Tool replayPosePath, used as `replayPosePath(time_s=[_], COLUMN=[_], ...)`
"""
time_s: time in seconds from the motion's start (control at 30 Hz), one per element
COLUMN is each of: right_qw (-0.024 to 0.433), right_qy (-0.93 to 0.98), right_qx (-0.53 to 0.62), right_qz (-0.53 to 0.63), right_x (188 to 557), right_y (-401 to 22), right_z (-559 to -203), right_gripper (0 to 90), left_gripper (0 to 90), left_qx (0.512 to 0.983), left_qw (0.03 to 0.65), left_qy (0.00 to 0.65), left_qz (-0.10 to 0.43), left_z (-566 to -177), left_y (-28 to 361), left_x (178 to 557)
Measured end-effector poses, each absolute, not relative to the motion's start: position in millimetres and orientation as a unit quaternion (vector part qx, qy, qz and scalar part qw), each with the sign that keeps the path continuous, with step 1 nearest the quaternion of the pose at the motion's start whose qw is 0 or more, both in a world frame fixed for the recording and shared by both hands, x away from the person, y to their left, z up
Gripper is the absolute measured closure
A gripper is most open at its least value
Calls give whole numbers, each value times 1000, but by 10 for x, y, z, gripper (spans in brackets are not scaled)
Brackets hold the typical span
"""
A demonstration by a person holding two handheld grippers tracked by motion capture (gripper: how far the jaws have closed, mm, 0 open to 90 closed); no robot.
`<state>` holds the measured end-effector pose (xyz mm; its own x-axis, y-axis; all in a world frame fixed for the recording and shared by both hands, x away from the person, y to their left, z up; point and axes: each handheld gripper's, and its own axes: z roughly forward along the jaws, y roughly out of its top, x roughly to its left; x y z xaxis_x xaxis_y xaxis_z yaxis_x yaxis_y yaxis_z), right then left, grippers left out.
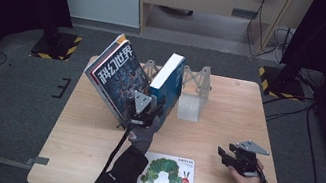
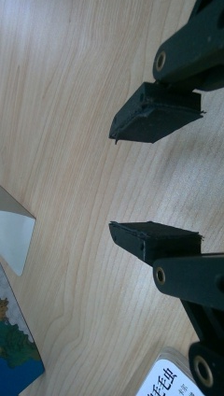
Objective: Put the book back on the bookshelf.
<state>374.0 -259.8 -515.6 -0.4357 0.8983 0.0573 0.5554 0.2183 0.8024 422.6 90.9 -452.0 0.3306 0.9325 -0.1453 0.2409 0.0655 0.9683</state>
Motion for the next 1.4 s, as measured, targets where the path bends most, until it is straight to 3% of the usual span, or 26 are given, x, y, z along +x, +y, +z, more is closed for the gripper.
replayPosePath(time_s=[0.63,1.4], right_qw=[216,218], right_qy=[749,750], right_qx=[485,484], right_qz=[396,395], right_x=[3752,3746], right_y=[-2597,-2587], right_z=[-5159,-5160], right_gripper=[492,491], left_gripper=[604,555], left_qx=[602,639], left_qw=[539,557], left_qy=[495,437], left_qz=[319,302], left_z=[-4501,-4633], left_y=[881,909], left_x=[4394,4326])
